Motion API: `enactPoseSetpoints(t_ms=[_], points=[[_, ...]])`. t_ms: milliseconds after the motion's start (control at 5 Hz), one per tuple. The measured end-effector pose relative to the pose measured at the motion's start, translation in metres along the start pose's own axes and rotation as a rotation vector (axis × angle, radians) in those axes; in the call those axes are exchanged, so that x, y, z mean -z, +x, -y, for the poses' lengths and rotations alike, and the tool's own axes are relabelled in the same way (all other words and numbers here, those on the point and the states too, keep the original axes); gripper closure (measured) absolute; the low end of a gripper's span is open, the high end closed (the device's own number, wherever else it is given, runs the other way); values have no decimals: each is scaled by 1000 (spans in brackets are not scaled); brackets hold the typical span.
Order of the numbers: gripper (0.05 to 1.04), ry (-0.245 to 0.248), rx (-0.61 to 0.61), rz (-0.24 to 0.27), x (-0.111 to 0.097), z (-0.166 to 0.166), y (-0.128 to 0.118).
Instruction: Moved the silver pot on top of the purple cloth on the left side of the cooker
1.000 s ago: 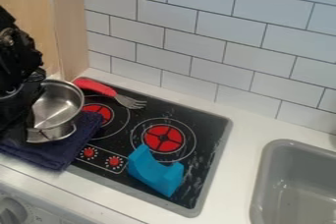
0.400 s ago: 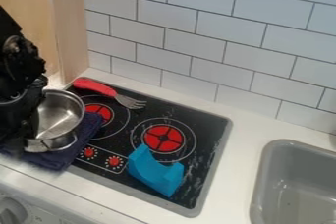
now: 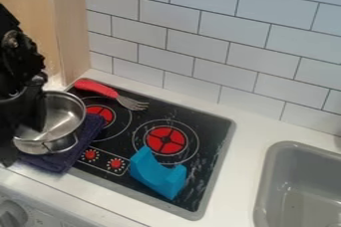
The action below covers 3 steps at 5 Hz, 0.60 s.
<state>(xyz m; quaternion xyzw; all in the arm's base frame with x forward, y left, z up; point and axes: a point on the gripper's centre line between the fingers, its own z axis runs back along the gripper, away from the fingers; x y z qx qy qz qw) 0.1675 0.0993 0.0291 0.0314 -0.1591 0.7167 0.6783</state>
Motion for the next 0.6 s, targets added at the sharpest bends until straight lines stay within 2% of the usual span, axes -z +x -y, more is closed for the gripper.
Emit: enactPoseSetpoints(t_ms=[200, 400, 600], points=[[77, -47, 5, 46, -25, 1, 8], [85, -81, 0, 42, -44, -2, 8], [85, -149, 4, 45, -58, 1, 10]])
